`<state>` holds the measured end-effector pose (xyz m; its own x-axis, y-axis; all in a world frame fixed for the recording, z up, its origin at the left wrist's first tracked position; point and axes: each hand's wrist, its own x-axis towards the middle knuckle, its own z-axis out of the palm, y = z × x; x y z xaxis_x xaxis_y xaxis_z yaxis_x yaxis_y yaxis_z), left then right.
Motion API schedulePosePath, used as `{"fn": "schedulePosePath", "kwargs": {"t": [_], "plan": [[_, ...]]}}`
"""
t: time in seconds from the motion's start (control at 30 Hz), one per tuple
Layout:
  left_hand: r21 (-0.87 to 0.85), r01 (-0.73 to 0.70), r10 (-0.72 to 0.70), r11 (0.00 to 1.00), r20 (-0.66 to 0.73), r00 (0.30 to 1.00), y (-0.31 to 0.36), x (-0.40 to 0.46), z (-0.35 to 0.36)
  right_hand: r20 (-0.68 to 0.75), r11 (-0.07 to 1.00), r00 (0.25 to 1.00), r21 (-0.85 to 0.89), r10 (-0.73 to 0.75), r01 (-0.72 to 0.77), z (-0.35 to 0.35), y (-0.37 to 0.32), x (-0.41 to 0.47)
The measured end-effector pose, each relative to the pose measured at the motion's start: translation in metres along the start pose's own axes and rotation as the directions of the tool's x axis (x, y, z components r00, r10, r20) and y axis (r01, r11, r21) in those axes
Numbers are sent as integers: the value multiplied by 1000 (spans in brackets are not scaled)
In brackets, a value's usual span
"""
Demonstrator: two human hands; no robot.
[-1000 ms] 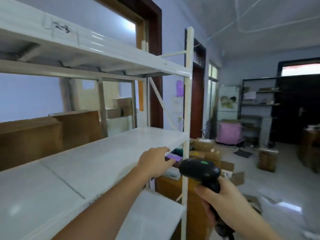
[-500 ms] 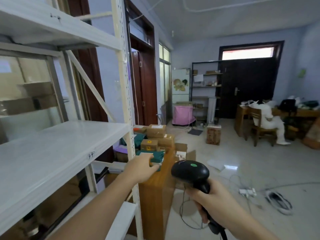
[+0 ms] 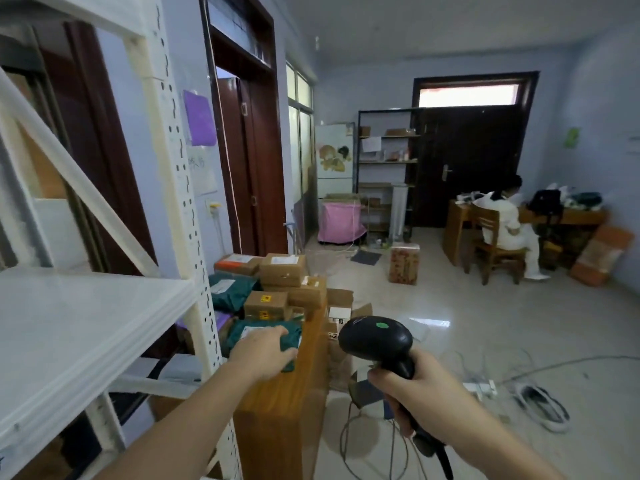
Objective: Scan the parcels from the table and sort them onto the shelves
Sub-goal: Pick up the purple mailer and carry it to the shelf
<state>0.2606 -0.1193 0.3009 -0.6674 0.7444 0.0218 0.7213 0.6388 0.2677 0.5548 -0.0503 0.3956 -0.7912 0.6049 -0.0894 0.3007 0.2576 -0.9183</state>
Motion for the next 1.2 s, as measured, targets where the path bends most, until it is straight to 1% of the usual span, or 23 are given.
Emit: {"fn": "schedulePosePath", "kwargs": {"t": [0.1,0.27,0.33,0.47,0.6,0.73,0.83,0.9,0.97,1.07,1.17,1.2], "plan": [[7,5,-5,1000,22,1000,-6,47,9,-5,1000,1000,-15,-5,4,-7,3,53],[18,46,-46,999,36,998,-18,129,22,27,996,997,-39,-73,74,-19,18,153],[9,85,-85,996,44,995,-27,161,29,79,994,992,-45,-95,98,-26,26,194],[-14,188,-188,982,37,982,-48,213,46,199,995,975,-13,-97,101,-35,35,272],[-2,247,-247,969,-17,969,-75,248,67,262,976,948,-73,-181,206,-27,33,344],[-54,347,-350,936,-81,933,-105,279,88,373,968,907,-78,-194,239,-1,31,412],[-135,439,-452,888,-86,888,-134,304,104,439,967,878,-73,-190,245,22,33,459],[-158,501,-517,851,-81,852,-158,323,115,475,965,860,-80,-184,250,38,36,490],[-196,580,-600,790,-55,798,-183,341,125,507,950,841,-121,-190,288,54,36,519],[-326,700,-743,636,-14,669,-218,361,141,559,960,817,-122,-145,254,75,34,560],[-458,772,-854,441,49,518,-265,373,175,606,965,787,-122,-114,233,95,35,594],[-488,782,-872,388,79,482,-282,377,188,616,966,780,-120,-109,230,101,36,606]]}}
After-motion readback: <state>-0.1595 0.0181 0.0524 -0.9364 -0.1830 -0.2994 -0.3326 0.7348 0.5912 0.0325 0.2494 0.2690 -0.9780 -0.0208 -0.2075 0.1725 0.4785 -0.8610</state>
